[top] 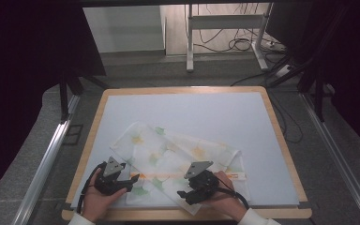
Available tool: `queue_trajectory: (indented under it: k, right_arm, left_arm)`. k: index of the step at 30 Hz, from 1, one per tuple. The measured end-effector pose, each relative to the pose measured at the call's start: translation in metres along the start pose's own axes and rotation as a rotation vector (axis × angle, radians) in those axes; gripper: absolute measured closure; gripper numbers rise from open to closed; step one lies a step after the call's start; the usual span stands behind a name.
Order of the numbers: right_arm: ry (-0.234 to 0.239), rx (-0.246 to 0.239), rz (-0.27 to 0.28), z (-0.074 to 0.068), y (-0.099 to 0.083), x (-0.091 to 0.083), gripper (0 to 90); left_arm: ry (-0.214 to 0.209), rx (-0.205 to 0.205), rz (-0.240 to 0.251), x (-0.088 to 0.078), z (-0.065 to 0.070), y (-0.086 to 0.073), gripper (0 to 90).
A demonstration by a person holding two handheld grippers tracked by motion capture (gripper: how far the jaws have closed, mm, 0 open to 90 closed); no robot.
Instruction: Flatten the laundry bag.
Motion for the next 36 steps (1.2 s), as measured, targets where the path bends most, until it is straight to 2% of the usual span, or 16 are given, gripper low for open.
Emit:
queue_trajectory:
  k: [5, 10, 14, 21, 31, 32, 33, 36]
  right_arm:
    - [0.017, -0.030, -0.020, -0.008, 0.010, 0.009, 31.0]
    - [0.035, -0.083, -0.093, -0.022, 0.018, 0.030, 28.8]
    - [0.023, -0.088, -0.128, -0.024, 0.017, 0.035, 29.8]
    - [0.017, -0.080, -0.153, -0.022, 0.015, 0.037, 33.8]
    - [0.004, -0.068, -0.148, -0.018, 0.013, 0.035, 47.3]
    - [0.004, -0.068, -0.147, -0.018, 0.013, 0.035, 49.7]
    - [0.004, -0.071, -0.145, -0.017, 0.013, 0.034, 56.1]
    - [0.002, -0.073, -0.144, -0.017, 0.013, 0.034, 60.4]
  left_arm:
    - [0.000, 0.001, -0.004, 0.001, 0.000, 0.000, 30.3]
    - [0.001, -0.003, -0.004, 0.001, -0.001, -0.001, 30.3]
    - [0.002, -0.006, -0.009, 0.001, -0.003, -0.002, 30.3]
    - [0.002, -0.002, -0.015, 0.002, -0.003, -0.002, 30.2]
    - [0.000, 0.006, -0.026, 0.004, -0.002, -0.002, 29.9]
    - [0.000, 0.006, -0.026, 0.004, -0.002, -0.002, 29.9]
    - [-0.001, 0.006, -0.026, 0.004, -0.002, -0.003, 29.8]
    - [-0.001, 0.009, -0.029, 0.005, -0.002, -0.003, 29.8]
Point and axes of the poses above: each handheld gripper's, and its own axes: x roughly forward along the jaws, y roughly out of its top, z roughly to its right, the point moved 1 cm from there along x, roughly forward along the jaws, and after that the axes turned 9 degrees about -x, right-handed, at the moved point
